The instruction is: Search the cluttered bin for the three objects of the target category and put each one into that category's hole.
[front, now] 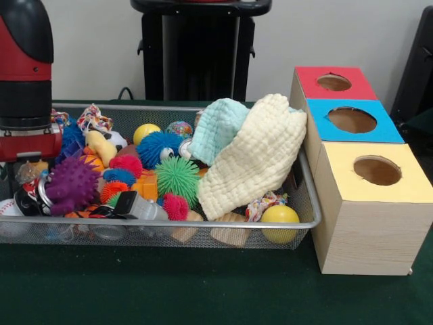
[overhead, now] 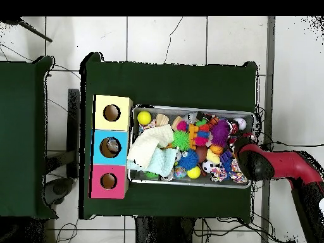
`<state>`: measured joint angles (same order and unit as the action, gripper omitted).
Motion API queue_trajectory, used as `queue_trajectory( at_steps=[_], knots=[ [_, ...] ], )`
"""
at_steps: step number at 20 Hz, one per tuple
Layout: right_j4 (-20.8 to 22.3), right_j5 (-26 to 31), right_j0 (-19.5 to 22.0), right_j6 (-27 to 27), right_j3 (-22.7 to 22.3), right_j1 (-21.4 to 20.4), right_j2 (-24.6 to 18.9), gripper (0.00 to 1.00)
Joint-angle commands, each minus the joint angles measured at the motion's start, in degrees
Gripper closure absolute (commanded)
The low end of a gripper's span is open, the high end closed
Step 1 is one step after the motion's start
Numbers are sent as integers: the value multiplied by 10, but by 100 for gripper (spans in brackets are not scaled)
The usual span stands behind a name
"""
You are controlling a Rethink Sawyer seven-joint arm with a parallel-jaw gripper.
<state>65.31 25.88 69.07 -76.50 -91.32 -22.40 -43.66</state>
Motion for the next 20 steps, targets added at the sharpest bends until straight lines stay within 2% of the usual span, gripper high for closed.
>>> queue_trajectory(
  at_steps=[1,7,8,13,20],
  knots=[
    [50,-4,-15,96,36,53,52,0],
    [49,-7,-17,97,36,55,55,0],
    [46,-5,-19,90,37,54,57,100],
    [46,-8,-21,95,35,55,54,100],
    [32,5,-39,73,24,33,67,100]
  ],
)
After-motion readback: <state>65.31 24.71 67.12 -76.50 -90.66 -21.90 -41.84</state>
